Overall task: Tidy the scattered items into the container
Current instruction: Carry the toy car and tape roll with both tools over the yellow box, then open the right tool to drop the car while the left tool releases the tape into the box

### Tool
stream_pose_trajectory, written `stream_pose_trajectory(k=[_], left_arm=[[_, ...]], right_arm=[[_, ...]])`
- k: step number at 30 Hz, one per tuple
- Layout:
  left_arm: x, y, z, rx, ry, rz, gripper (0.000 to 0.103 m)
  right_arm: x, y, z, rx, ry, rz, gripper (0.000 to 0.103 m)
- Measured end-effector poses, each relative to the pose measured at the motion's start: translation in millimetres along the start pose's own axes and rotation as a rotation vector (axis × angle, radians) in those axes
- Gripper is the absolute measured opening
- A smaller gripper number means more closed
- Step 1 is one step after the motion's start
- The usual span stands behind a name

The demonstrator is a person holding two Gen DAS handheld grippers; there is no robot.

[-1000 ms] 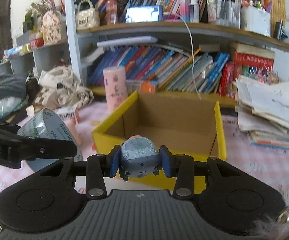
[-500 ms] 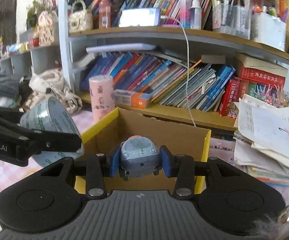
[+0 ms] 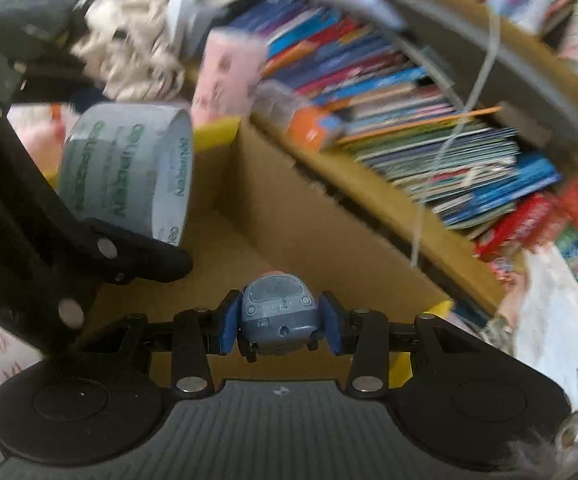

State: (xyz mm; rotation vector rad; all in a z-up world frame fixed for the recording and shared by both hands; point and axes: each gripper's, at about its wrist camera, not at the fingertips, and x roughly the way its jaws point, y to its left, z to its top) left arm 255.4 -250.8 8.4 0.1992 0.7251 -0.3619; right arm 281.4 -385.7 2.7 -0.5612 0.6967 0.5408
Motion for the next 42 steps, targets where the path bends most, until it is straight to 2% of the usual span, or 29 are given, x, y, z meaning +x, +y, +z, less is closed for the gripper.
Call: stream_pose_trajectory(k=[9, 14, 23, 26, 30, 32, 37, 42], left_arm=[[39.6, -1.0, -4.8, 0.078, 0.14, 0.022, 0.095], [49.3, -8.0, -7.5, 0.127, 0.171, 0.025, 0.095], [55.1, -13.3, -6.4, 0.156, 0.216, 0.033, 0.095], [54.9, -13.1, -7.0, 0.152, 0.214, 0.033, 0.095], [51.9, -14.8, -8.3, 0.155, 0.208, 0.04, 0.095], [48.1, -16.3, -8.8, 0.155, 0.201, 0.053, 0.097], [29.1, -20.4, -7.3, 0.162, 0.143, 0.068, 0.099], [3.3, -23.3, -5.5, 0.138, 0.047, 0.097, 0.1]], right_arm=[[37.8, 12.6, -1.3, -0.228, 0.126, 0.027, 0.04], [45.3, 13.0, -2.0, -0.271, 0.148, 0.037, 0.04], [52.5, 17.9, -1.6, -0.331, 0.179, 0.065, 0.038], [50.8, 19.9, -1.9, -0.346, 0.166, 0.056, 0.051], [48.1, 23.1, -2.3, -0.363, 0.151, 0.035, 0.063], [44.8, 23.7, -2.0, -0.363, 0.141, 0.025, 0.073], [27.0, 21.3, -1.7, -0.332, 0.095, 0.004, 0.078], [4.6, 17.8, -4.2, -0.288, 0.052, -0.018, 0.08]])
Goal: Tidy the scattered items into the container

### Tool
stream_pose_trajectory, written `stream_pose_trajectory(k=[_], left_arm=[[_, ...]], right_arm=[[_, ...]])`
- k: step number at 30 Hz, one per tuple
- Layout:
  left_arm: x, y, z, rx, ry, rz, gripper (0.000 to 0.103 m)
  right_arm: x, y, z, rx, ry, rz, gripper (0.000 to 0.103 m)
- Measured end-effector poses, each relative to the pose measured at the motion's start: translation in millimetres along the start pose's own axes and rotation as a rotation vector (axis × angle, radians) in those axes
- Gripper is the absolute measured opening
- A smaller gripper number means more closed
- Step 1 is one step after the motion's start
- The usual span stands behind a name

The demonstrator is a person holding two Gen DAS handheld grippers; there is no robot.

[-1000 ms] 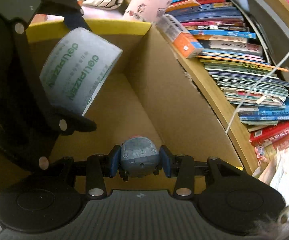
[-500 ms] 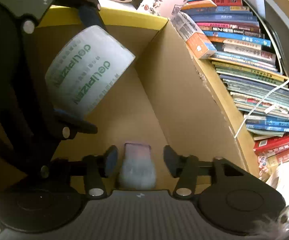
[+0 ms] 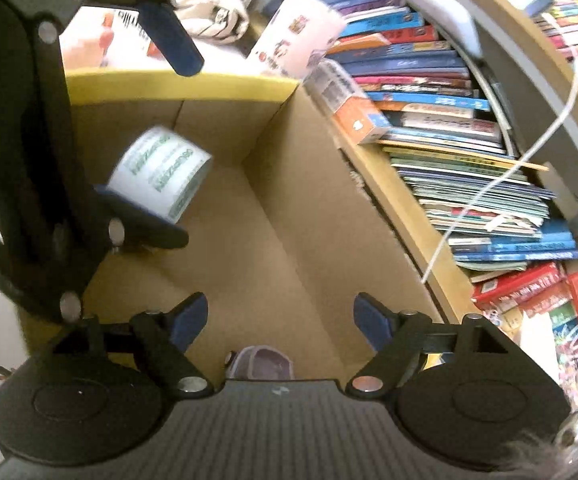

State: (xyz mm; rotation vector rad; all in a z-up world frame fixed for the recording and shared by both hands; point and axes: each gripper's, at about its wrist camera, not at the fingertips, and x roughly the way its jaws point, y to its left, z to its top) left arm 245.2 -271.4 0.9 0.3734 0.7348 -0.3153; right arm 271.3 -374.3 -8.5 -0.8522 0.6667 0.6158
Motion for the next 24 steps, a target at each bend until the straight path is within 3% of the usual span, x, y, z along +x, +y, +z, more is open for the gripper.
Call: stream_pose_trajectory(k=[10, 24], left_arm=[[-63.4, 11.8, -7.9, -0.122, -0.237, 0.102, 0.103], [-109.5, 34.0, -44.5, -0.242, -0.282, 0.073, 0.103]], right_arm=[[-53.5, 6.6, -7.6, 0.144, -0.144, -0.095, 0.081], [-101.6, 27.4, -2.5, 0.312, -0.215, -0.168, 0.08]])
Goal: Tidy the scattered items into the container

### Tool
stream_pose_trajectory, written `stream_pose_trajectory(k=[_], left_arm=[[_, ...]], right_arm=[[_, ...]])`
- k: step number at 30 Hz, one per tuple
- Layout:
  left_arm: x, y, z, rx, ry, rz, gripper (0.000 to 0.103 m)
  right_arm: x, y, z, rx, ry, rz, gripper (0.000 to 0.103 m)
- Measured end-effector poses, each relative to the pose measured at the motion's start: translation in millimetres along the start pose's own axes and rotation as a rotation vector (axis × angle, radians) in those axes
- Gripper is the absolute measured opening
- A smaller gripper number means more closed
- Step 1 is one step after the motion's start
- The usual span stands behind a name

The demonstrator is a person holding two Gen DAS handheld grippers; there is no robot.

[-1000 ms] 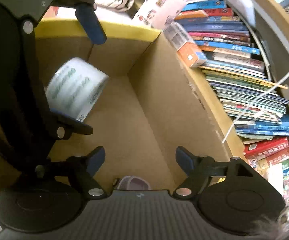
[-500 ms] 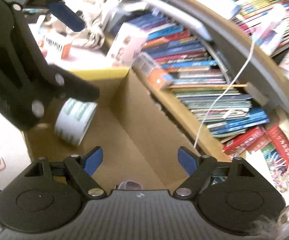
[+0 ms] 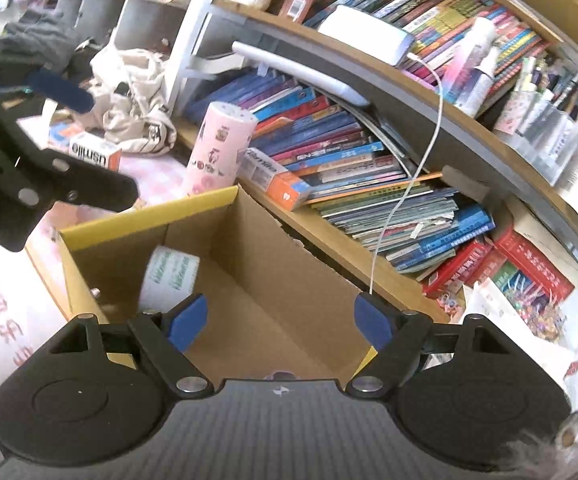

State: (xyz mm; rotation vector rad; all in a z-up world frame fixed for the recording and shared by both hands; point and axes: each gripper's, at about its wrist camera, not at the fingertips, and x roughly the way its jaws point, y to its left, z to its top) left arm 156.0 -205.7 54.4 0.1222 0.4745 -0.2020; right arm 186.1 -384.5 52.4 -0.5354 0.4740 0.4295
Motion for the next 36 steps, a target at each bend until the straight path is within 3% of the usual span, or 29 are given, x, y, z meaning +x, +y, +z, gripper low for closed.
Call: stream_pose_trajectory(k=[9, 18, 22, 27, 36], left_arm=[[-31.9, 36.4, -17.7, -0.068, 0.02, -0.032, 0.103], [-61.0, 67.6, -44.1, -0.092, 0.047, -0.041, 0.103], [-69.8, 81.0, -57.7, -0.118, 0.071, -0.032, 0.103], [-77.4, 95.9, -76.7, -0.179, 0.11, -0.001, 0.103], [-89.8, 117.1, -97.3, -0.196, 0.158, 0.052, 0.103]], right_arm=[[-32.5, 32.7, 1.2, 0.141, -0.03, -0.051, 0.078], [-57.2, 73.7, 1.3, 0.319, -0.044, -0.117, 0.083], [-62.1, 94.8, -2.7, 0.356, -0.02, -0.119, 0.085], [-64.9, 131.4, -9.2, 0.415, 0.017, -0.162, 0.095], [-65.6, 169.3, -7.0, 0.457, 0.054, -0.137, 0.097]])
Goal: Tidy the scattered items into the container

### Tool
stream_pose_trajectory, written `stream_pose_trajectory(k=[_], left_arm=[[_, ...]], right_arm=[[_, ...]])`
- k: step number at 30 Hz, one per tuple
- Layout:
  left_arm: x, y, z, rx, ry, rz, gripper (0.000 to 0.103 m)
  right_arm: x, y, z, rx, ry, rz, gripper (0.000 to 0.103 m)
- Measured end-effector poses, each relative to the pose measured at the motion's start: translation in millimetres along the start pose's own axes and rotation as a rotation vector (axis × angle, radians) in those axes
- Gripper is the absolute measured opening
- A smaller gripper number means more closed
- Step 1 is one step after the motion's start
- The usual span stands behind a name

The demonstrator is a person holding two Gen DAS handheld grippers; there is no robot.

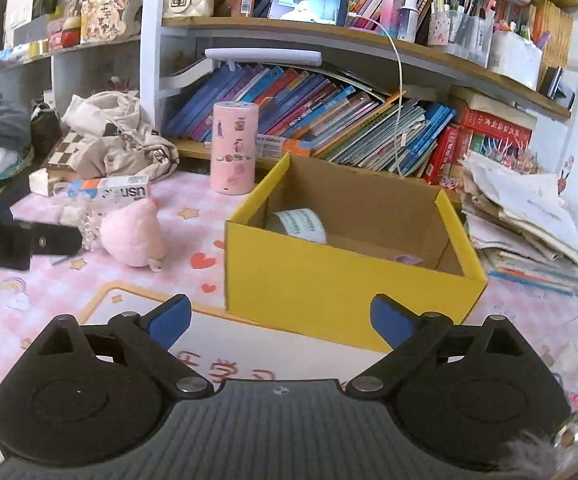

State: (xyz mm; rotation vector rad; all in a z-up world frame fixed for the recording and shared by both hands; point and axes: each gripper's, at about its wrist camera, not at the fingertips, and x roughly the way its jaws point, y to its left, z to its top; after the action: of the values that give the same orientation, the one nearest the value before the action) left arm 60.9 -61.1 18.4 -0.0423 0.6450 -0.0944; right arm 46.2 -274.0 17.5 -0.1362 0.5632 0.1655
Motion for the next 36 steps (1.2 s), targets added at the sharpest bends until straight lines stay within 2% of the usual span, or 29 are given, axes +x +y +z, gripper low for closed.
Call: stream_pose_trajectory(k=[8, 36], left_arm=[[-9.8, 15.9, -10.4, 0.012, 0.019, 0.002, 0.103], [-29.1, 87.0, -26.3, -0.035, 0.033, 0.031, 0.103]], right_arm=[[-3.2, 27.7, -1.9, -0.015, 0.02, 0.056, 0.098], [5.5, 109.7, -0.1, -0.08, 0.078, 0.148, 0.101]])
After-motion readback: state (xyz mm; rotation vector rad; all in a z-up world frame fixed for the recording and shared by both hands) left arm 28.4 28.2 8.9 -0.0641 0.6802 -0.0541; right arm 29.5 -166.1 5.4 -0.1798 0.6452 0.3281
